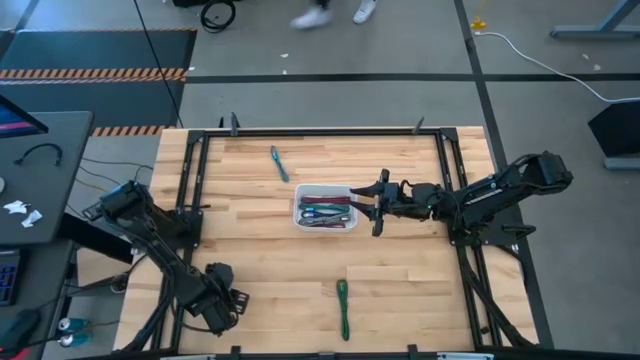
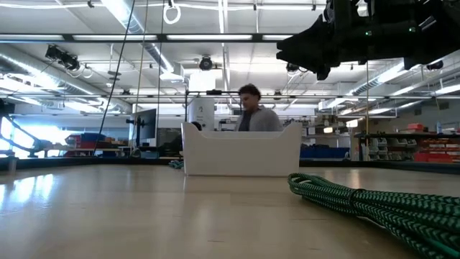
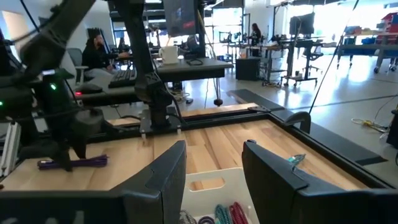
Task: Pick and place USB-C Cables
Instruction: Put the black and violet charger cable into the white bin
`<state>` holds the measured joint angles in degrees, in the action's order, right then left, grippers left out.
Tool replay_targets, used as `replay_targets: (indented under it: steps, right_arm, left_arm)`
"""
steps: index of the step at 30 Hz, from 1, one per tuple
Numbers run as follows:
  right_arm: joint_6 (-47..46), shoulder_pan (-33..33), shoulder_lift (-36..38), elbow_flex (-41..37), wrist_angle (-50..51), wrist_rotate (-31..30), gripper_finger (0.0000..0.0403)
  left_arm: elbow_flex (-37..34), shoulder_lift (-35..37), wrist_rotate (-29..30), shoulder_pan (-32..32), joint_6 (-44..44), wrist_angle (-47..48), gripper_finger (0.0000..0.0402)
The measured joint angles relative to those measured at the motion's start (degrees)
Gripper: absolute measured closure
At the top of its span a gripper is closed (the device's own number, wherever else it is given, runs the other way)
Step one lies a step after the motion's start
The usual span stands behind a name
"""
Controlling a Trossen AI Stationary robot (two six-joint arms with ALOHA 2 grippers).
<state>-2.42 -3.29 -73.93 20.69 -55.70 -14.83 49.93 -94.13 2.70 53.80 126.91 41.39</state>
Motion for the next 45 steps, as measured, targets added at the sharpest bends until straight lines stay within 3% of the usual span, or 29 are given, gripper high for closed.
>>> replay_targets:
  steps: [7,15,18,23,29,31,36,40,45]
  right_arm:
    - [-0.02,0.00,0.02,0.00,0.47,0.20,0.0241]
    - [-0.02,-0.02,0.07,0.00,1.96,0.73,0.0241]
    - [-0.82,-0.64,1.55,-0.02,3.35,3.01,0.0241]
    - [0.24,-3.99,7.68,-0.02,9.54,8.76,0.0241]
    - [4.93,-7.81,18.10,-0.02,18.63,5.23,0.0241]
    - [6.43,-9.18,22.22,-0.02,22.63,2.90,0.0241]
    - [5.73,-12.47,31.36,-0.02,34.30,-3.77,0.0241]
    - [0.97,-14.43,34.15,-0.02,40.77,-6.06,0.0241]
    - [-5.17,-17.08,33.33,-0.02,45.20,-6.15,0.0241]
  left_arm:
    - [-3.15,0.37,0.20,-0.11,-1.69,-3.47,0.0221]
    - [-3.19,0.59,1.26,-1.21,-9.09,-5.46,0.0372]
    - [-1.75,1.43,7.50,-3.14,-14.42,-4.80,0.0380]
    - [6.45,3.64,29.12,-11.81,-36.80,-5.59,0.0380]
    - [19.31,3.67,30.48,-30.49,-82.61,-8.69,0.0380]
    - [22.53,3.55,27.51,-36.95,-98.02,-12.69,0.0380]
    - [29.28,1.82,10.60,-50.55,-126.94,-19.07,0.0380]
    - [32.63,-3.44,2.48,-57.47,-138.00,-12.80,0.0380]
    - [37.59,-10.53,-3.27,-62.37,-139.27,-5.36,0.0380]
